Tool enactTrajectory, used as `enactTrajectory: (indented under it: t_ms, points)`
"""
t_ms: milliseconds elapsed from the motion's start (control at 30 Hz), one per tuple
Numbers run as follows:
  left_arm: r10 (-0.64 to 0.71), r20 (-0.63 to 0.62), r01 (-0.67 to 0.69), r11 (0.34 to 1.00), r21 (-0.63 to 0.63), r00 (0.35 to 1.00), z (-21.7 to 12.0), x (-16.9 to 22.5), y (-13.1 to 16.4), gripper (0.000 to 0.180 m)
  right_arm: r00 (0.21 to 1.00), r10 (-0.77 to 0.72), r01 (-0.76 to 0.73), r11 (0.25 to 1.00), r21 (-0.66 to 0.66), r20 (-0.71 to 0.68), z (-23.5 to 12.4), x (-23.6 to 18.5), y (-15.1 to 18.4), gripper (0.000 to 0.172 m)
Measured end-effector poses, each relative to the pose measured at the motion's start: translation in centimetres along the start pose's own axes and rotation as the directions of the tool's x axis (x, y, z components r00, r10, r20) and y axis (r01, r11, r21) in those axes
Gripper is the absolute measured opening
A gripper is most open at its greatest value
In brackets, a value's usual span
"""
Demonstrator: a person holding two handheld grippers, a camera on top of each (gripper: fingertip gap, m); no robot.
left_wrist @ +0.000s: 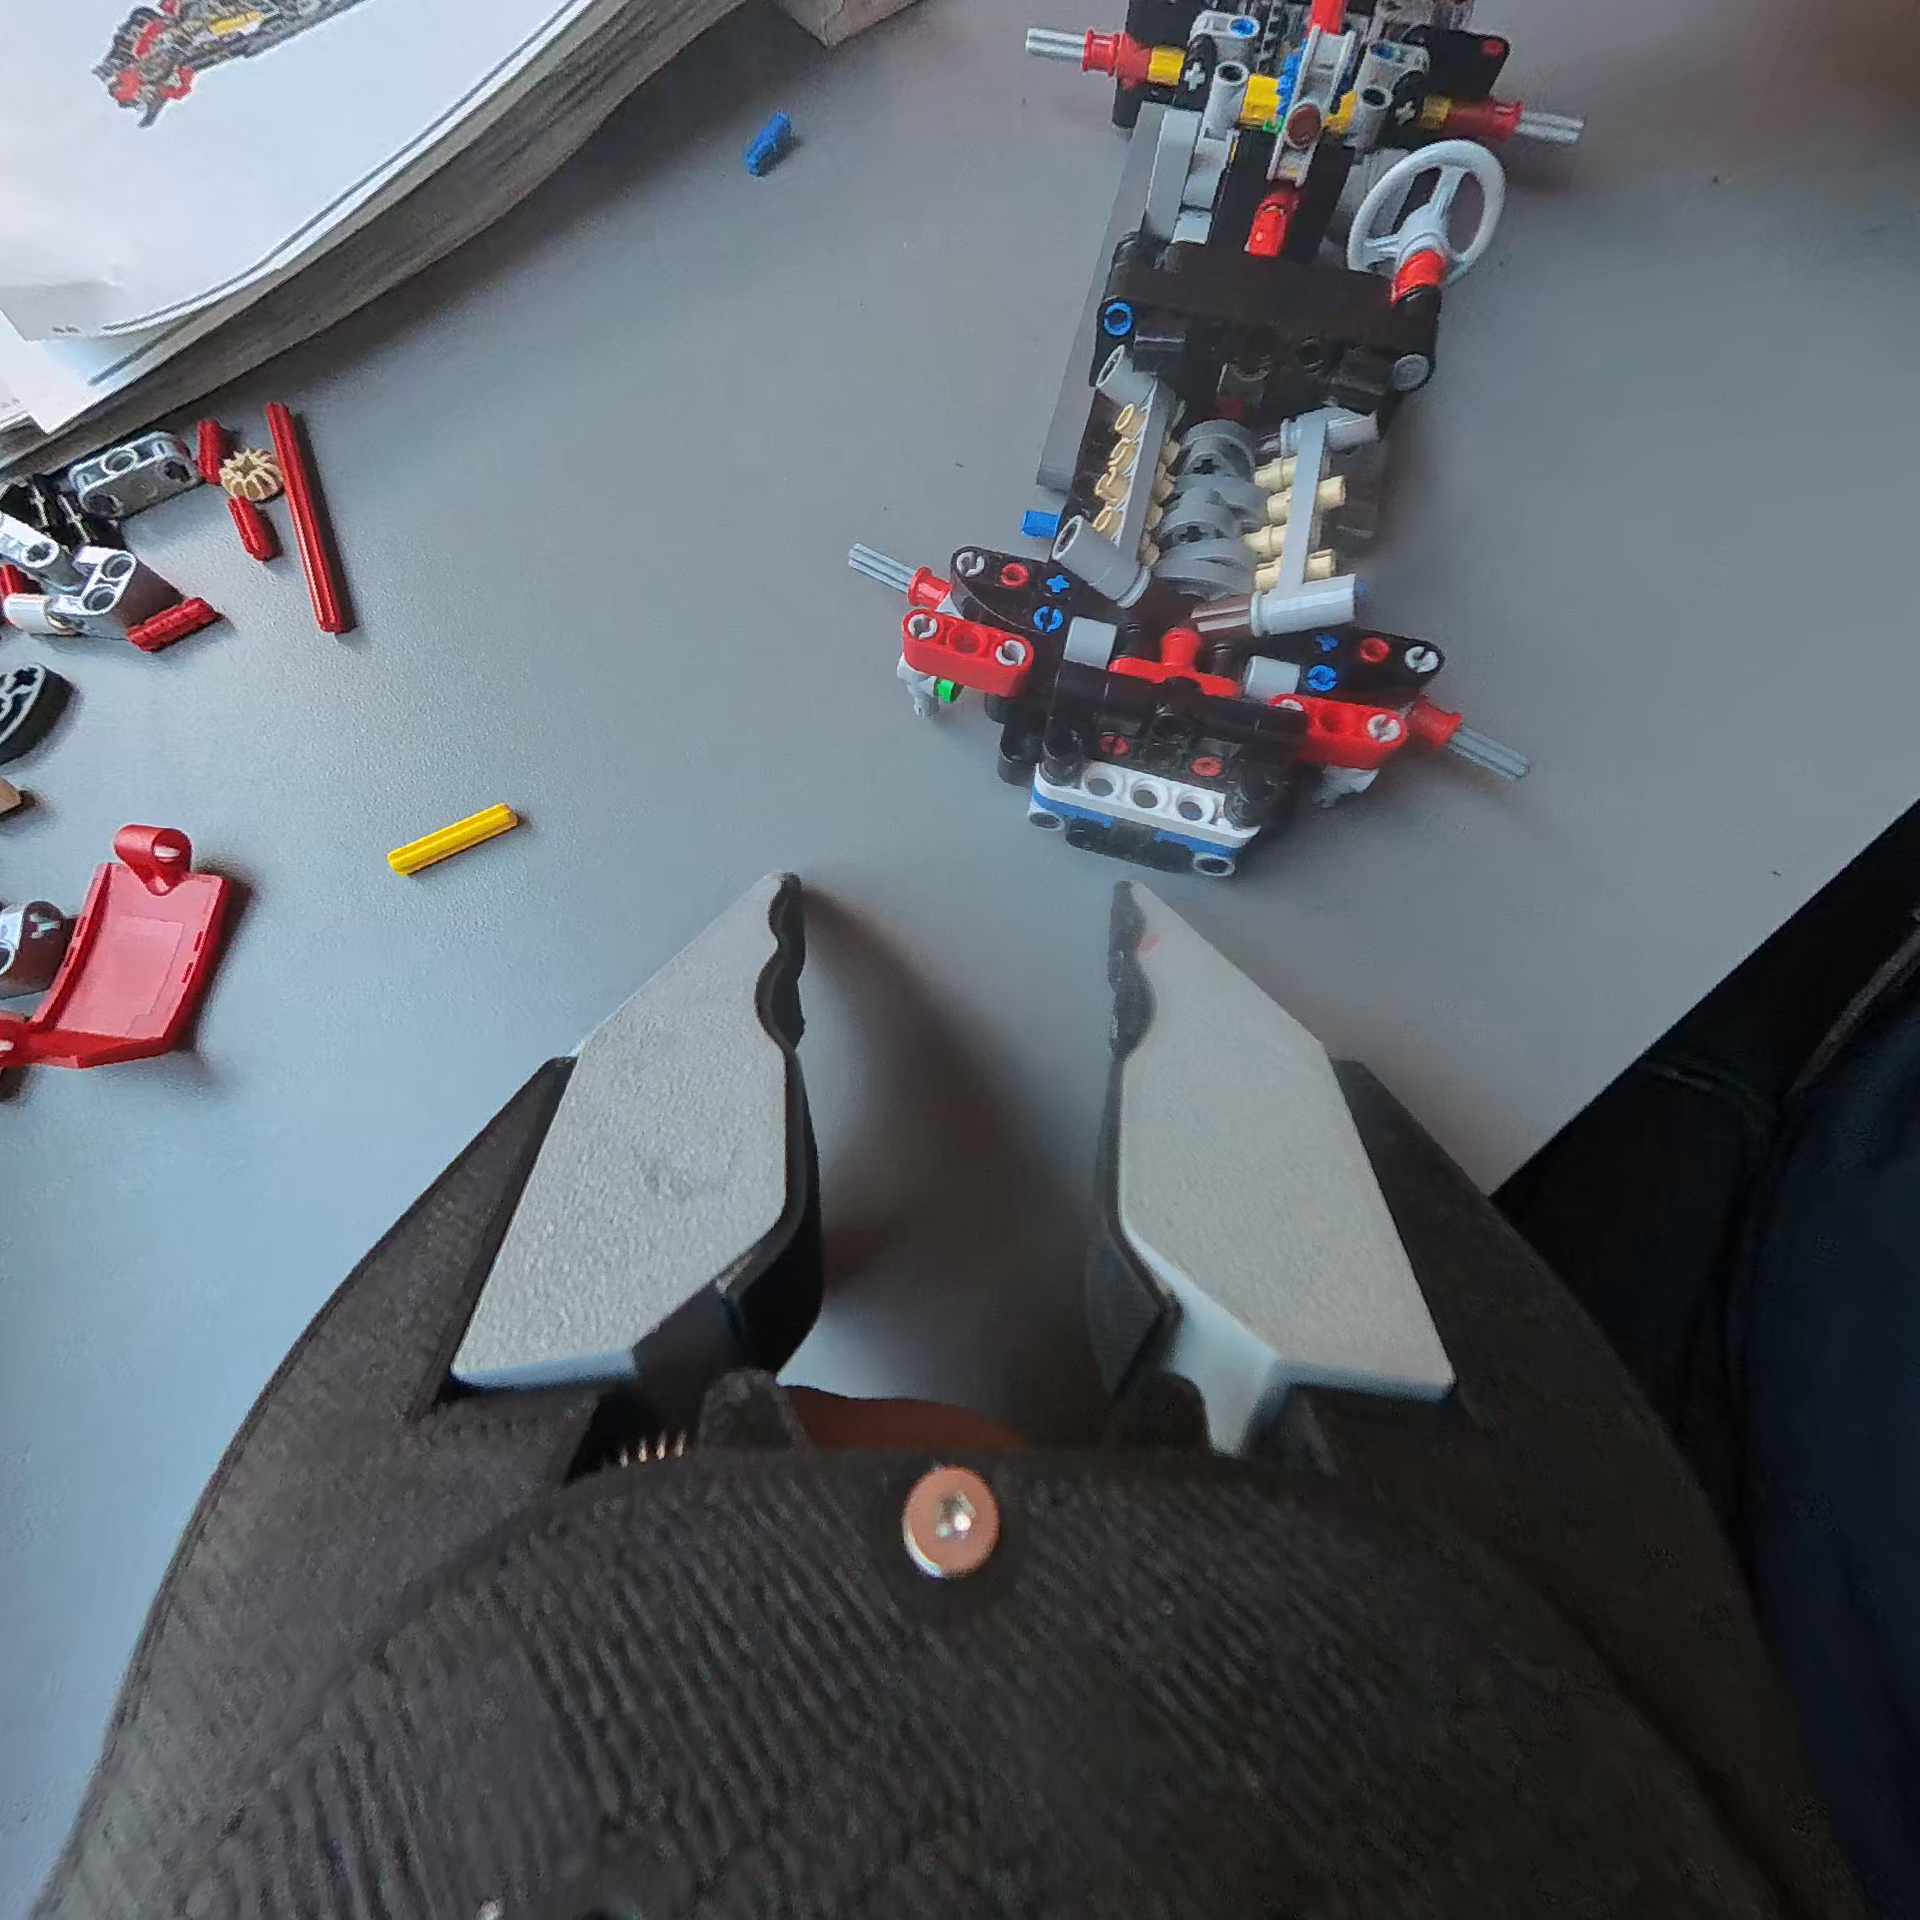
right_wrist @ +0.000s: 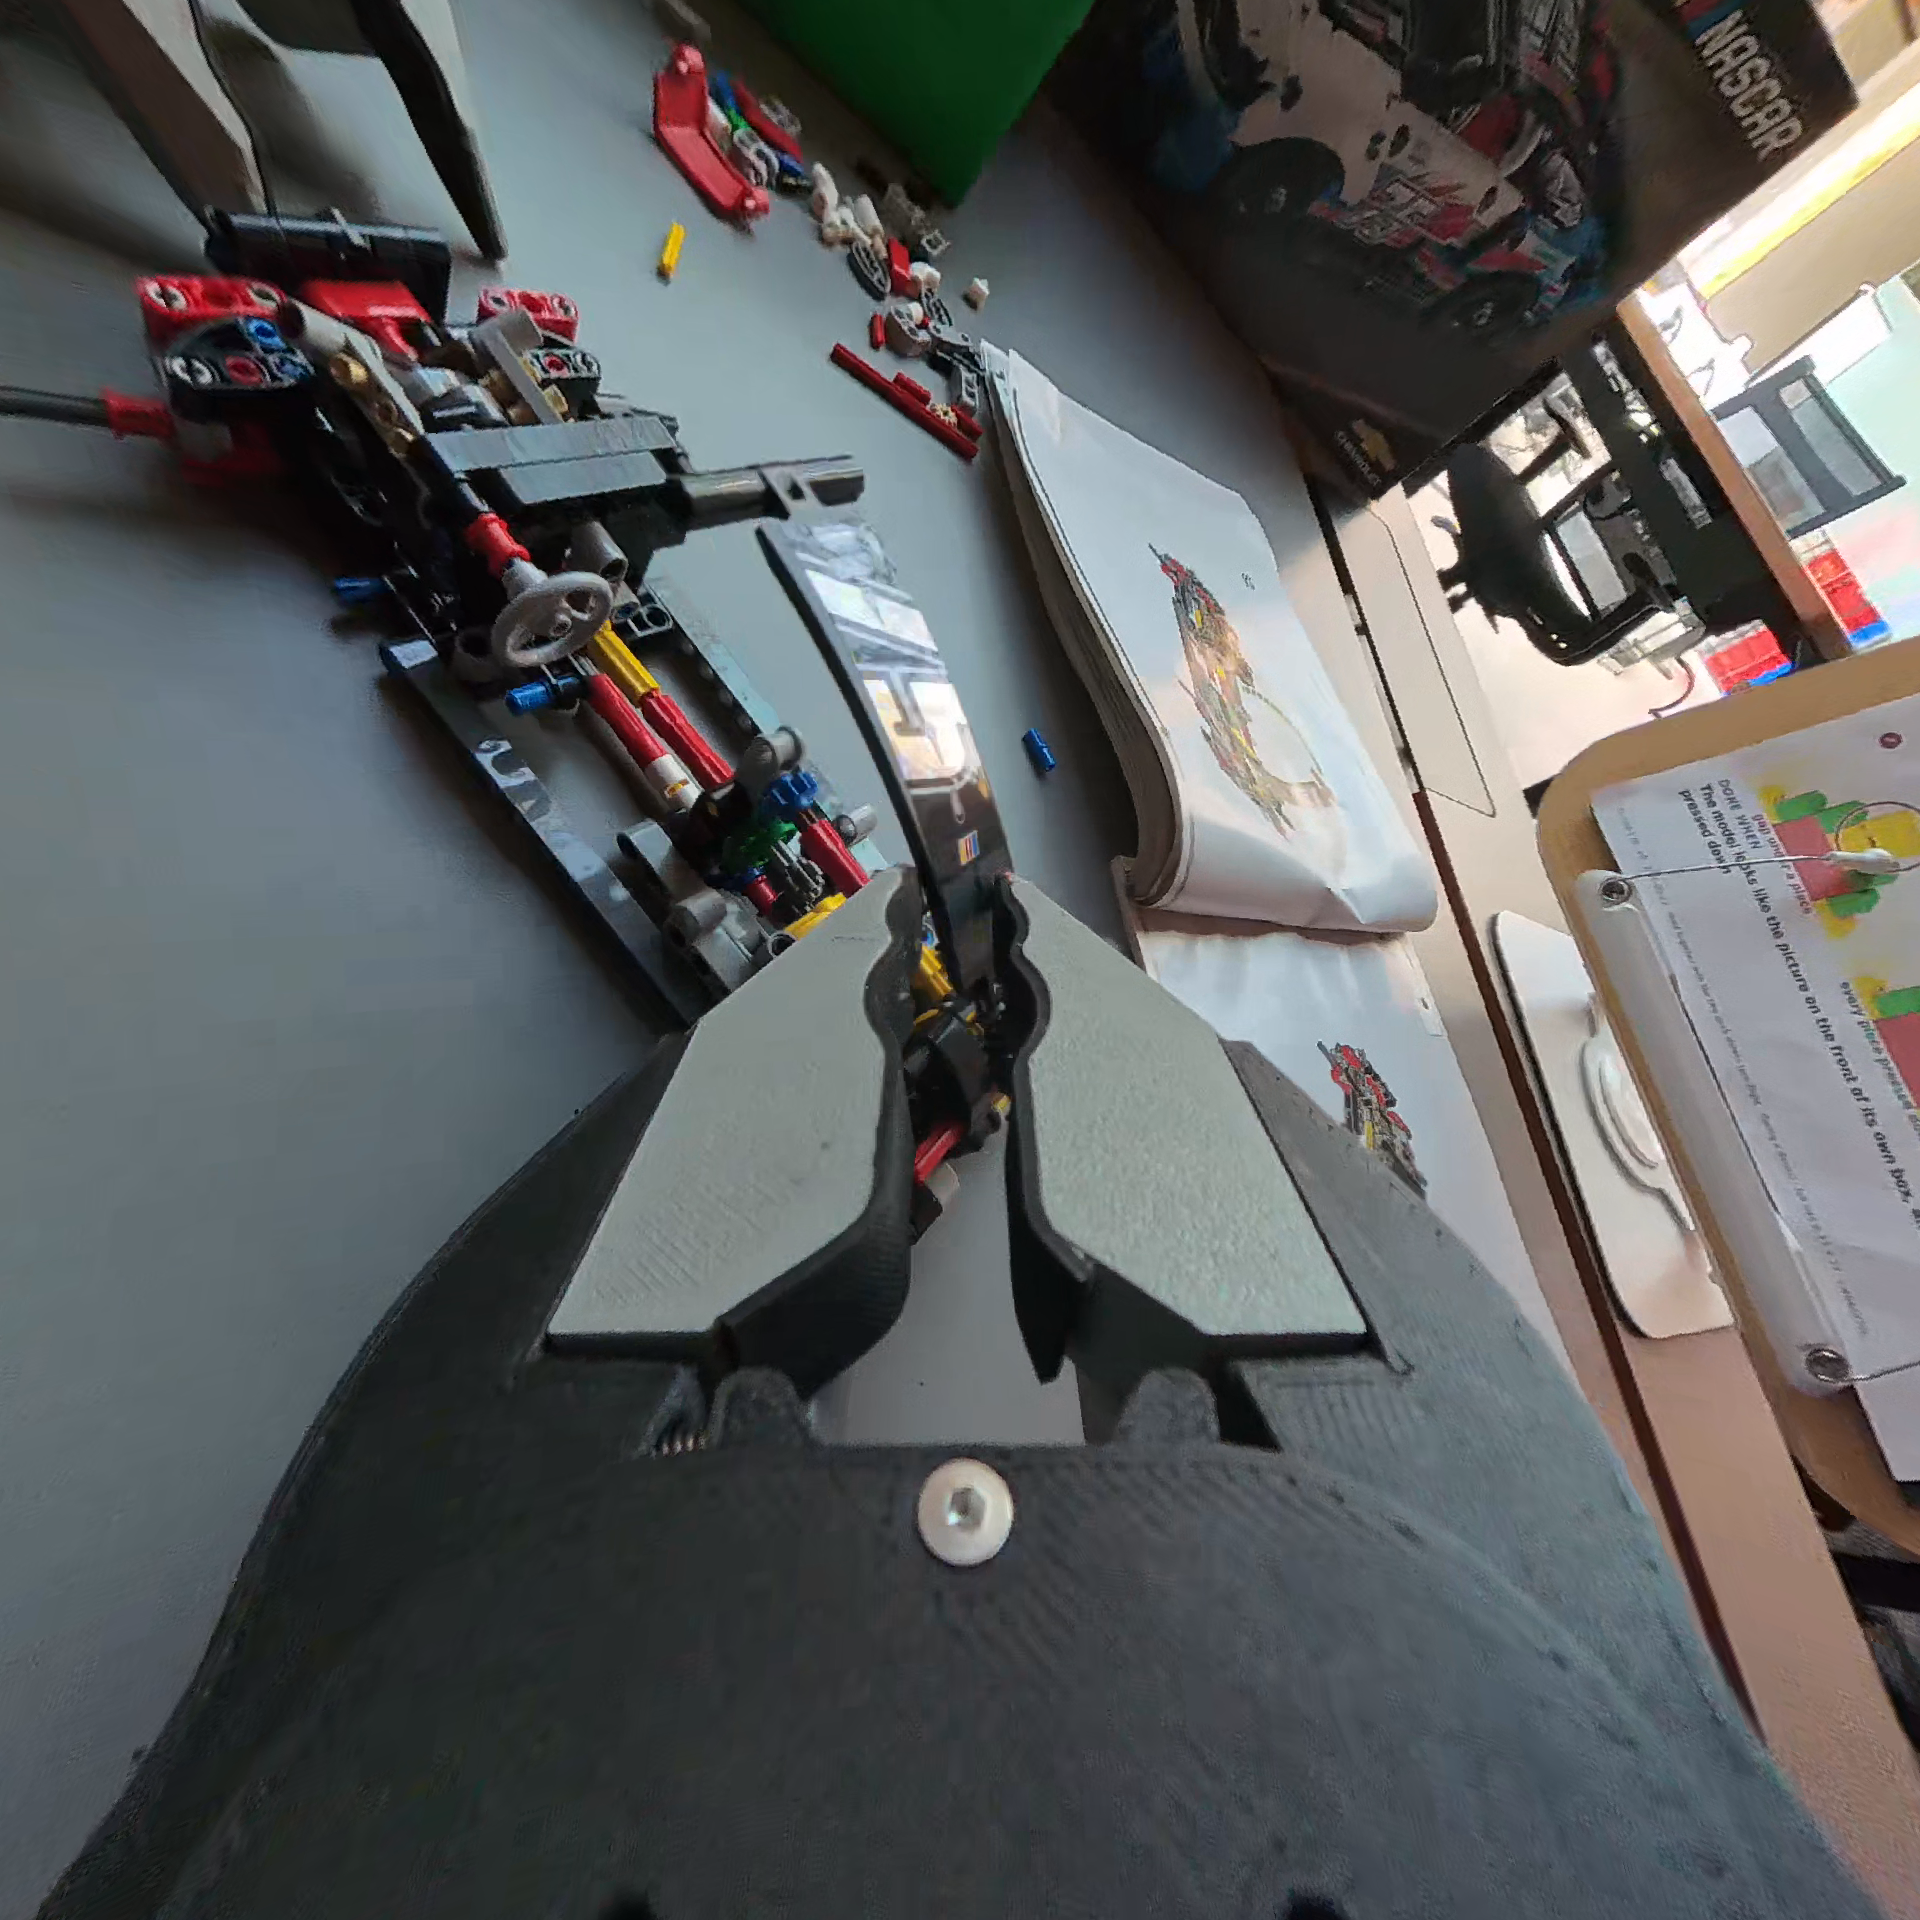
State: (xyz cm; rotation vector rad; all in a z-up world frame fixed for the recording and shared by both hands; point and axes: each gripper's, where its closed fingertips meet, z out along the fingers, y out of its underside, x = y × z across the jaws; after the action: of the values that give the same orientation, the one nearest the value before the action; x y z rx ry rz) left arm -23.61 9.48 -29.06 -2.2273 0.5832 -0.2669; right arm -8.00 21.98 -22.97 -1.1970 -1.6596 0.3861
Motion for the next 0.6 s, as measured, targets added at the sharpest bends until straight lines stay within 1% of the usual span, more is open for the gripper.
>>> enactTrajectory:
  t_ms: [133, 333, 367, 400, 467, 533, 600]
  points:
    - [-0.002, 0.000, 0.002, 1.000, 0.001, 1.000, 0.0, 0.0, 0.0, 0.055, 0.998, 0.039, -0.040, 0.998, 0.044, 0.043, -0.4, -0.3, -0.5, 0.011]
    - [-0.005, 0.004, 0.005, 1.000, 0.003, 1.000, 0.0, 0.0, 0.0, 0.054, 0.997, 0.013, -0.014, 1.000, 0.018, 0.073, 0.3, -1.3, -0.2, 0.004]
    - [-0.005, 0.004, 0.005, 1.000, 0.003, 1.000, 0.0, 0.0, 0.0, 0.054, 0.997, 0.008, -0.009, 1.000, 0.018, 0.079, 0.4, -1.5, -0.2, 0.008]
    - [-0.005, 0.004, 0.005, 1.000, 0.003, 1.000, 0.0, 0.0, 0.0, 0.054, 0.996, 0.000, -0.002, 1.000, 0.022, 0.092, 0.4, -1.8, -0.2, 0.015]
    - [-0.005, 0.003, 0.005, 1.000, 0.003, 1.000, 0.0, 0.0, 0.0, 0.054, 0.994, -0.010, 0.007, 1.000, 0.029, 0.110, 0.2, -2.1, -0.3, 0.018]
    - [-0.004, 0.002, 0.004, 1.000, 0.004, 1.000, 0.0, 0.0, 0.0, 0.054, 0.994, 0.023, -0.031, 0.997, 0.074, 0.108, -0.5, -1.4, -0.8, 0.021]
    - [0.001, -0.002, -0.001, 1.000, 0.005, 1.000, 0.0, 0.1, 0.0, 0.054, 0.985, 0.125, -0.144, 0.977, 0.160, 0.120, -2.0, 0.1, -1.7, 0.022]
